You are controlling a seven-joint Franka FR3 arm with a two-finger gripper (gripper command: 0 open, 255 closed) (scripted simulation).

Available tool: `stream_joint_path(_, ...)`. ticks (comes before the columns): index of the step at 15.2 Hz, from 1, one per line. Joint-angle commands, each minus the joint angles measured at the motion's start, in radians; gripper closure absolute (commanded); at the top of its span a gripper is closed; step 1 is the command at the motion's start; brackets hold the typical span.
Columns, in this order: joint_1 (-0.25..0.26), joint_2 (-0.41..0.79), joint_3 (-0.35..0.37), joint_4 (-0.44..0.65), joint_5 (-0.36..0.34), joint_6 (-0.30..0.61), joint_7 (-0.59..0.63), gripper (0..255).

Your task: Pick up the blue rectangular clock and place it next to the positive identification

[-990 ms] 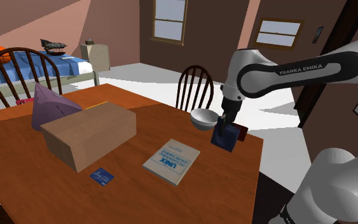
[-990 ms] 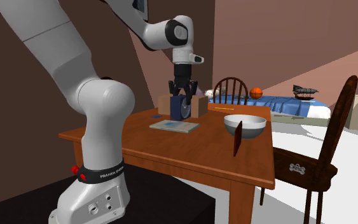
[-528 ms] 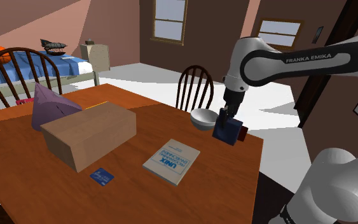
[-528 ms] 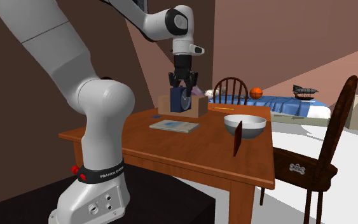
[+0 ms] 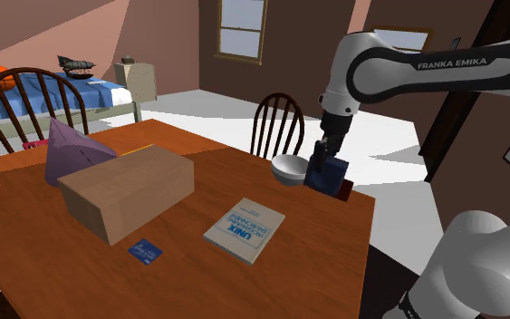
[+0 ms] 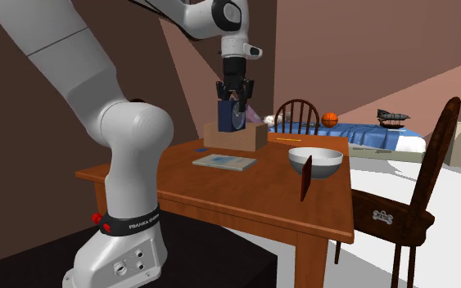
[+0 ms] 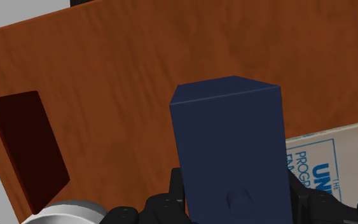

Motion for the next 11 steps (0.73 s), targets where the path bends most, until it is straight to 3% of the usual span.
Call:
stream_joint_path(1,0.016,0.022,0.029,0.021,0.018,0.001,0.036,255)
stream_joint_path(11,0.099,0.213,0.204,0.183,0.090,0.035,0.261,255)
